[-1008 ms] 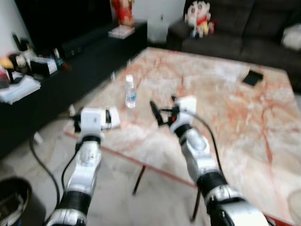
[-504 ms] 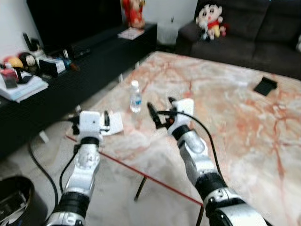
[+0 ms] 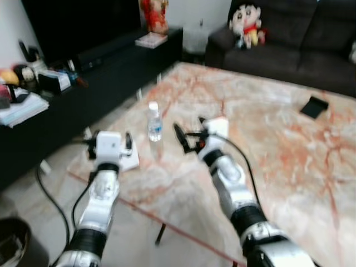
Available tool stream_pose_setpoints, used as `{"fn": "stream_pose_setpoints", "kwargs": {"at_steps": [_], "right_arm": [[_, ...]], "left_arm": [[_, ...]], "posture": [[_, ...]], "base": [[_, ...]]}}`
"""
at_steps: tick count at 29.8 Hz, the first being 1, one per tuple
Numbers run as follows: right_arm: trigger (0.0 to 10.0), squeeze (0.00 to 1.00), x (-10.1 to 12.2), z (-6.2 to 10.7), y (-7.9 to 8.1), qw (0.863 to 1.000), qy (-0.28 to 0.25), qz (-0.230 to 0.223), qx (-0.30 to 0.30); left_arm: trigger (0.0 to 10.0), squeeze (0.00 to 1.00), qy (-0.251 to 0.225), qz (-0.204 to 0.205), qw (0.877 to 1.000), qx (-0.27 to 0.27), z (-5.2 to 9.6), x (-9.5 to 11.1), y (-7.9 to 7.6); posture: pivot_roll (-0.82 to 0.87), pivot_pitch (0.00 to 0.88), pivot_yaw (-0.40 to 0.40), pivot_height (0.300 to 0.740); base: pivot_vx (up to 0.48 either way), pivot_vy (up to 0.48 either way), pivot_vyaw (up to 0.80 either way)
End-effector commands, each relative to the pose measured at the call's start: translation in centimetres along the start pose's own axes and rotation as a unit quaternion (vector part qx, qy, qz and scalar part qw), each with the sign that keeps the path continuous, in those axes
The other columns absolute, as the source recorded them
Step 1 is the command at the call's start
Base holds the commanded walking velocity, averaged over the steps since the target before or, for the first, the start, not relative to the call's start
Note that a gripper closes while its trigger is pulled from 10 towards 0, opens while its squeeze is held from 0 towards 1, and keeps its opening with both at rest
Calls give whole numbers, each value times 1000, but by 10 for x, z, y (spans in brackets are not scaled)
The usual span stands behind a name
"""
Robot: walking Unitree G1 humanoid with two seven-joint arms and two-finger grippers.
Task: Picking trash to rubbish bin
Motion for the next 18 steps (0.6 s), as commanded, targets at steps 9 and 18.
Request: {"fn": "stream_pose_setpoints", "kwargs": {"at_steps": [9,18], "right_arm": [[10000,0,-1,5,-11,1000,2,0,-13],[10000,0,-3,5,-8,1000,4,-2,-9]], "left_arm": [[10000,0,26,-11,999,-30,2,-10,-13],[10000,0,102,-53,991,-67,3,-40,-23]], "posture": [[69,0,8,740],[71,0,10,740]], "base": [[0,0,0],[0,0,0]]}}
Point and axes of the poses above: a point about 5 cm out from each wrist's last joint towards the gripper, its own z axis pointing back from the gripper into the wrist, its own x axis along the axis of the wrist's last joint, y = z × x, the point moved 6 cm from there along -z, pointing out of the wrist towards the gripper, and after that the axes turned 4 degrees about -z, right-handed, at the moved point
